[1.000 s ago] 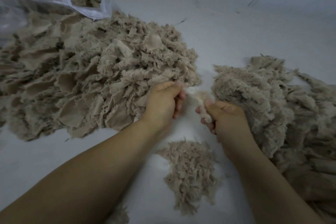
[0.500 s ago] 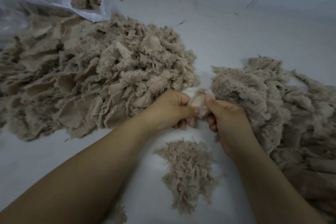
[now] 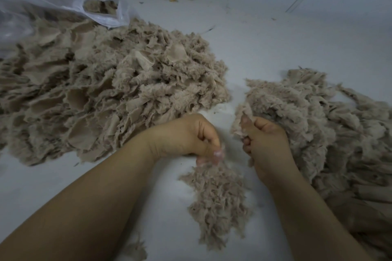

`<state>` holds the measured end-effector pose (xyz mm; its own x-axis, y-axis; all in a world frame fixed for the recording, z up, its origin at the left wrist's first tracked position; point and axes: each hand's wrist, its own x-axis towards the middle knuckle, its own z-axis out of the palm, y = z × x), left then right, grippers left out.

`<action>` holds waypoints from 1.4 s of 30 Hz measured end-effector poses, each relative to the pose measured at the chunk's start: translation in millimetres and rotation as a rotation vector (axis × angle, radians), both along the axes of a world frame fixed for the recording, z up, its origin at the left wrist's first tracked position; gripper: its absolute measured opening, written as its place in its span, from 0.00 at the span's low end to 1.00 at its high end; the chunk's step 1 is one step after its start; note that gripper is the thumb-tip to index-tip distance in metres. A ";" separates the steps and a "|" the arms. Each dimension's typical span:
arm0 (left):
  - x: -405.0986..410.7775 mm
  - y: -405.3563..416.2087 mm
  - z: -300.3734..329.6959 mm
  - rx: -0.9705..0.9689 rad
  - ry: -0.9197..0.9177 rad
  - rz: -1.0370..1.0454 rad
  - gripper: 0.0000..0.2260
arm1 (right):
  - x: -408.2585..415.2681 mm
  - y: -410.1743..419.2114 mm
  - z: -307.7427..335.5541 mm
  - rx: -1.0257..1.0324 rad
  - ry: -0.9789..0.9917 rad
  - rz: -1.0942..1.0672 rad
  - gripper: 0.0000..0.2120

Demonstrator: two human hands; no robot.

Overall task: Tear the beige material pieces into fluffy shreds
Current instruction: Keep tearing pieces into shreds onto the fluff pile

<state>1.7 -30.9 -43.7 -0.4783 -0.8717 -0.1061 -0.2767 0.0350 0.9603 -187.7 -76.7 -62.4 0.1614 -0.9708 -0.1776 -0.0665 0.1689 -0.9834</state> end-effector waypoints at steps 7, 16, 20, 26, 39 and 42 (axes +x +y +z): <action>-0.9 0.8 1.2 0.003 -0.024 -0.008 0.11 | 5.7 5.3 0.3 -0.081 -0.012 0.094 0.21; -19.5 -8.7 -8.6 0.035 0.125 0.452 0.11 | 3.1 2.5 4.4 -0.020 0.003 0.141 0.22; -13.0 -17.3 -1.4 -0.050 0.722 0.959 0.14 | 2.5 -2.7 5.8 0.091 -0.212 0.044 0.26; -38.8 -16.6 -10.9 -0.202 -0.101 0.556 0.06 | 6.0 1.1 10.7 0.286 -0.693 0.090 0.25; -63.5 -23.7 -9.9 -0.379 -0.723 0.293 0.16 | 2.9 -2.1 17.9 0.205 -0.854 0.009 0.17; -67.8 -22.4 -11.8 -0.380 -0.705 0.314 0.15 | 4.8 -1.5 16.6 0.197 -0.859 0.026 0.16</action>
<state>-66.1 -53.4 -55.6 -0.1415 -0.9892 0.0383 -0.8551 0.1417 0.4987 -183.0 -78.2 -45.9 0.3375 -0.9295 -0.1488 0.6762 0.3494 -0.6486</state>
